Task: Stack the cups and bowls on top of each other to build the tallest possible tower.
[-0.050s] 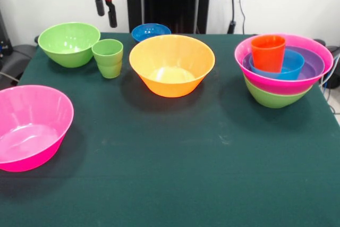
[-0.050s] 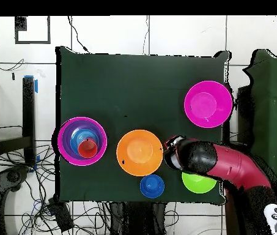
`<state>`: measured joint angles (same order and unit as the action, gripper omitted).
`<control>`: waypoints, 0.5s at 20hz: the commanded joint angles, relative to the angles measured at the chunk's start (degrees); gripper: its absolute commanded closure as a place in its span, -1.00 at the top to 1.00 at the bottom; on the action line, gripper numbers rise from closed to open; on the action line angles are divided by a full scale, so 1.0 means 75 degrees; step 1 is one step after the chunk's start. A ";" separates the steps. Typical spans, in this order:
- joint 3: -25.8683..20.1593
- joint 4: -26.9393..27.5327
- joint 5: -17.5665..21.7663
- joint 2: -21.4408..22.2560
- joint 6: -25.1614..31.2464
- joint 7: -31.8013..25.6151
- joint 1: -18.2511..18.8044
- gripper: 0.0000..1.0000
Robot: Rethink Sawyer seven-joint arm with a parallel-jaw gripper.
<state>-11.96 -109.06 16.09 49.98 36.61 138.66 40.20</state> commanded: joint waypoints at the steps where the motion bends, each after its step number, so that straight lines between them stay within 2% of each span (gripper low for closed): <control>1: -0.0755 -0.0833 0.0465 -0.0425 -0.0586 -0.1024 0.0011 1.00; 10: -0.0907 -0.1326 0.0191 -0.0128 -0.0453 -0.0814 0.0007 1.00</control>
<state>-13.14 -113.28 16.17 50.71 35.81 138.66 41.00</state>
